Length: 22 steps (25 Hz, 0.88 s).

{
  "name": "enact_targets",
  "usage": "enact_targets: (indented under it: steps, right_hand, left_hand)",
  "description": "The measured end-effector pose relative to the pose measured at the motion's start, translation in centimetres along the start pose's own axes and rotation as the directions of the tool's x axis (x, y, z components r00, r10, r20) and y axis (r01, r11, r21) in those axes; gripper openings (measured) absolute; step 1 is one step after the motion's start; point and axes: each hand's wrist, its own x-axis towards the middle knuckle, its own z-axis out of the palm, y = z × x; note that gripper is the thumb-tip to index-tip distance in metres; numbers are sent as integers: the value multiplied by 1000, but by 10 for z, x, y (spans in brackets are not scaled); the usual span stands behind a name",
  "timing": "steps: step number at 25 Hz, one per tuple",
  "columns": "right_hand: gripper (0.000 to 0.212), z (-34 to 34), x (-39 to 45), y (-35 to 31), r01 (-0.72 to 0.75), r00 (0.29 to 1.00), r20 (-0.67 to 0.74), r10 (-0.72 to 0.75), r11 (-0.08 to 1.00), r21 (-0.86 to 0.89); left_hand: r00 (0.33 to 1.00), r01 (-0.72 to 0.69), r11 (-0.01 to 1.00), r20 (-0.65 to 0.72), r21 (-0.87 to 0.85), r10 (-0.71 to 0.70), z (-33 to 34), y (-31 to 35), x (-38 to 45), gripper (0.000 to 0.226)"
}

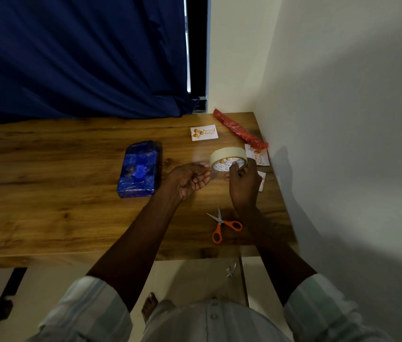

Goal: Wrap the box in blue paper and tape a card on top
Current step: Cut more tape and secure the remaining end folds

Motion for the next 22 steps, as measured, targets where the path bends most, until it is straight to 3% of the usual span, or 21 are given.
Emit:
enact_targets:
  steps: [5, 9, 18, 22]
  right_hand:
    - [31, 3, -2, 6, -2, 1000, 6, 2, 1000, 27]
    - [40, 8, -5, 9, -44, 999, 5, 44, 997, 59]
    - [36, 12, -15, 7, 73, 994, -75, -76, 996, -46]
    - [36, 15, -16, 9, 52, 995, -80, -53, 999, -14]
  left_hand:
    - [1000, -3, 1000, -6, 2, 3, -2, -4, 3, 13]
    - [1000, 16, 999, 9, 49, -17, -3, -4, 0, 13]
    - [993, -63, 968, -80, 243, 85, 6, 5, -2, 28]
    - [995, -46, 967, -70, 250, 66, 10, 6, 1, 34]
